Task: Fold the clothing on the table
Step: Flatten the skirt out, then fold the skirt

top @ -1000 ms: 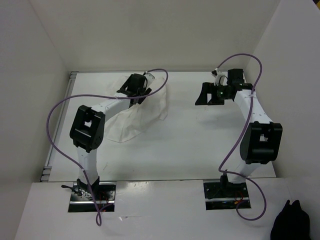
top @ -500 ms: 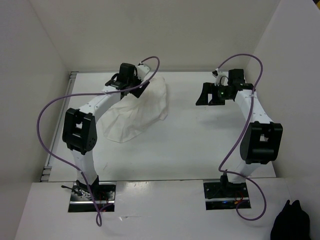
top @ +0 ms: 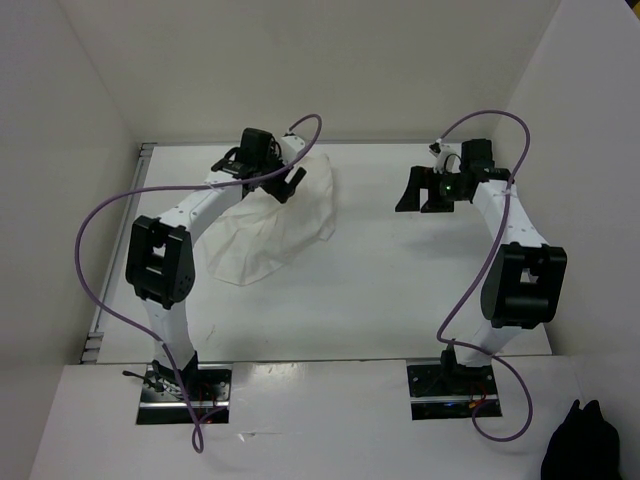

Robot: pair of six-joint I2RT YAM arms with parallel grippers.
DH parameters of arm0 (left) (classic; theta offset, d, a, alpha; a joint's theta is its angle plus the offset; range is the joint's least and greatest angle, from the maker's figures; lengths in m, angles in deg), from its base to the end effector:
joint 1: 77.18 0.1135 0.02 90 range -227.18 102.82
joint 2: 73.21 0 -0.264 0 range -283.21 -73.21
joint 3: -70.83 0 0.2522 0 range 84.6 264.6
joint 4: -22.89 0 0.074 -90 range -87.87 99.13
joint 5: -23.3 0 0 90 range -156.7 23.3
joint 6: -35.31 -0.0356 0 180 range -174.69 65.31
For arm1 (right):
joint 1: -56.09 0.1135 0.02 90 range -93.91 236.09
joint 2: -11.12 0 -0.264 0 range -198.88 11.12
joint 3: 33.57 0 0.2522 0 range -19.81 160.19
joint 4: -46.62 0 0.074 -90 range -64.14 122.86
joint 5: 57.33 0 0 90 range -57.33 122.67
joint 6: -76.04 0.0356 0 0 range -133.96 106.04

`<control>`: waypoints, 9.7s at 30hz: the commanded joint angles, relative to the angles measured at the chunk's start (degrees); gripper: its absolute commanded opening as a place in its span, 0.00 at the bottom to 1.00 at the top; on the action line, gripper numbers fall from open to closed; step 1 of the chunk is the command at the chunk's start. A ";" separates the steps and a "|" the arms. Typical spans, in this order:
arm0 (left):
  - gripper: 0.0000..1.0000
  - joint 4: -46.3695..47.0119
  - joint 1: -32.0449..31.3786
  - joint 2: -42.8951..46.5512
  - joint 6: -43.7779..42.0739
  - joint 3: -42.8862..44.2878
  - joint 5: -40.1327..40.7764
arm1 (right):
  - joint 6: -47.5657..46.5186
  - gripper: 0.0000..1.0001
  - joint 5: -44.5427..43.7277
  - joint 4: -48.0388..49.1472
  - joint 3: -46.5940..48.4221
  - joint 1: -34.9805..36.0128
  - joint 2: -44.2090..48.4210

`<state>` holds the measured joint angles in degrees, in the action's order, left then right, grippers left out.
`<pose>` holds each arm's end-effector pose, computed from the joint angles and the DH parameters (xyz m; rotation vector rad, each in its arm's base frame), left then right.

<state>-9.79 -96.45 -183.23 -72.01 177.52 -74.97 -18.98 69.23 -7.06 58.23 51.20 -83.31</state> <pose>0.4236 -0.1535 0.2827 0.7661 2.0595 -0.1778 0.3498 -0.0086 0.2798 -0.2440 2.4120 0.7308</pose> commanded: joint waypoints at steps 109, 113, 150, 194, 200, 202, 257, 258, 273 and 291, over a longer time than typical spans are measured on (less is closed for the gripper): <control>0.84 23.57 -4.56 34.26 66.71 -53.29 -10.01 | -1.06 0.82 -0.17 -3.77 -10.10 4.62 -14.02; 0.86 25.76 -4.55 31.45 68.29 -52.76 -11.85 | 0.27 0.75 -1.31 -2.35 -11.24 5.15 -14.02; 0.00 29.83 -4.46 17.72 71.29 -50.21 -11.95 | 1.68 0.00 -4.66 -0.60 -11.77 6.82 -7.88; 0.82 5.46 -2.44 50.16 54.32 -51.80 -6.84 | -17.24 0.99 -11.05 -14.76 -6.94 6.99 1.16; 0.80 13.11 -4.10 44.64 62.93 -53.81 -11.06 | -10.72 0.99 -20.82 -7.28 -6.94 6.99 4.87; 0.66 13.82 -5.51 40.60 65.39 -54.43 -11.06 | -11.33 0.96 -21.35 -8.59 -7.46 6.99 2.68; 0.49 4.67 4.60 21.32 68.46 -44.05 -13.08 | -7.11 0.82 -14.58 -14.05 0.28 9.72 -6.47; 0.49 5.20 4.59 23.95 69.78 -45.01 -13.87 | -7.11 0.81 -16.15 -14.04 -1.12 10.42 -6.99; 0.50 9.34 -2.62 20.28 76.82 -46.43 -17.92 | -7.73 0.58 -25.22 -9.74 -4.74 9.81 -11.39; 0.29 10.48 -6.75 9.56 77.09 -45.20 -14.05 | -7.73 0.50 -23.64 -10.26 -5.27 9.81 -13.15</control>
<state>0.90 -102.92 -171.78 5.60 131.71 -92.08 -26.48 45.30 -18.56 52.90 61.30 -95.86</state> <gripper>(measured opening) 0.312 0.513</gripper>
